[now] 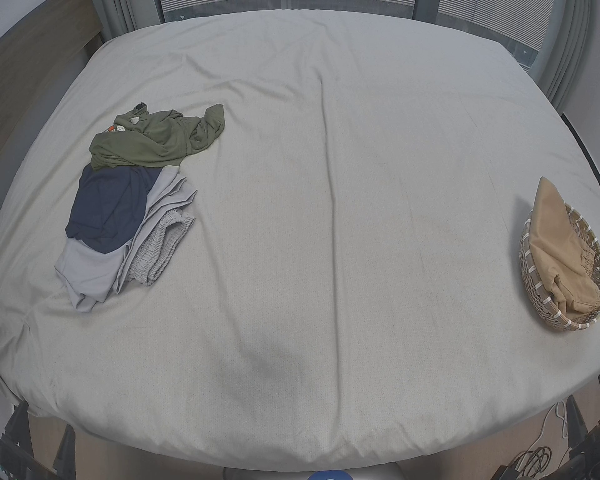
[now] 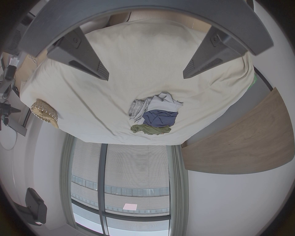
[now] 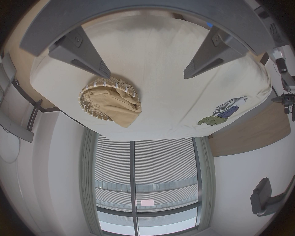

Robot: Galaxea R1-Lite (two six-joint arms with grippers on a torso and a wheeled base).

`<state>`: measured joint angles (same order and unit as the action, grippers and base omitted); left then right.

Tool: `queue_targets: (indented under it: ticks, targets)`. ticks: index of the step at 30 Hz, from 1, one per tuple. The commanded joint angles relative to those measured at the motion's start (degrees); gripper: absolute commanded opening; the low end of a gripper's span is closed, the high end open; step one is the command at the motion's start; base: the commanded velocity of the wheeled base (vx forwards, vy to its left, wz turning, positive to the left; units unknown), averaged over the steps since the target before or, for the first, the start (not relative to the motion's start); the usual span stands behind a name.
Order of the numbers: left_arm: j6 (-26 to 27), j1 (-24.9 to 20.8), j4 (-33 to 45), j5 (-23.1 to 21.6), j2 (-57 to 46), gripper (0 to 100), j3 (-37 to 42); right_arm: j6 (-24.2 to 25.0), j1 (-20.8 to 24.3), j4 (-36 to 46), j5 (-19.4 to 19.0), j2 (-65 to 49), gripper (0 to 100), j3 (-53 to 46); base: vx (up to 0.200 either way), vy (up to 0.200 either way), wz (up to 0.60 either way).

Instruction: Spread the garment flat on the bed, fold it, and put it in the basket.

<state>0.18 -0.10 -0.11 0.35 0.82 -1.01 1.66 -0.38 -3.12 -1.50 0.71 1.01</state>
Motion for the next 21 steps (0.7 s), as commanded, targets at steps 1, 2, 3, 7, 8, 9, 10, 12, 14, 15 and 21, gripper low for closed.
queue_targets:
  ticks: [1, 2, 3, 7, 8, 9, 10, 12, 14, 15, 21]
  targets:
    - [0.17, 0.01, 0.02, -0.18, -0.64, 100, 1.01, -2.19, -0.15, 1.54, 1.32, -0.62, 100, -1.01, 0.0, 0.0, 0.0]
    - [0.17, 0.01, 0.02, -0.18, -0.64, 100, 1.01, -1.92, -0.15, 2.24, 1.24, -0.62, 100, -1.01, 0.0, 0.0, 0.0]
    - [0.17, 0.01, 0.02, -0.27, -0.64, 100, 1.01, -2.01, 0.2, 3.65, 0.8, -0.53, 100, -1.01, 0.0, 0.0, 0.0]
    - [0.34, 0.01, 0.02, -0.27, -0.64, 100, 1.01, -2.19, 0.11, 3.38, 0.36, 0.44, 100, -1.01, 0.0, 0.0, 0.0]
    - [0.26, 0.01, -0.07, -0.27, -0.64, 100, 1.01, -2.54, 0.2, 3.12, 0.27, 0.26, 100, -1.01, 0.0, 0.0, 0.0]
    - [0.26, 0.01, 0.02, -0.27, -0.64, 100, 1.01, -2.8, 0.2, 3.12, 0.18, 0.26, 100, -1.01, 0.0, 0.0, 0.0]
    - [0.34, 0.01, 0.02, -0.27, -0.64, 100, 1.01, -2.71, 0.2, 3.12, 0.18, 0.26, 100, -1.01, 0.0, 0.0, 0.0]
    - [0.34, 0.01, 0.02, -0.27, -0.64, 100, 1.01, -2.62, 0.2, 3.12, 0.09, 0.26, 100, -1.01, 0.0, 0.0, 0.0]
    - [0.34, 0.01, 0.02, -0.27, -0.64, 100, 1.01, -2.45, 0.2, 3.12, 0.27, 0.26, 100, -1.01, 0.0, 0.0, 0.0]
    - [0.34, 0.01, 0.02, -0.27, -0.64, 100, 1.01, -2.36, 0.11, 3.12, 0.18, 0.26, 100, -1.01, 0.0, 0.0, 0.0]
    - [0.26, 0.01, 0.02, -0.27, -0.64, 100, 1.01, -2.54, 0.2, 3.21, 0.09, 0.26, 100, -1.01, 0.0, 0.0, 0.0]
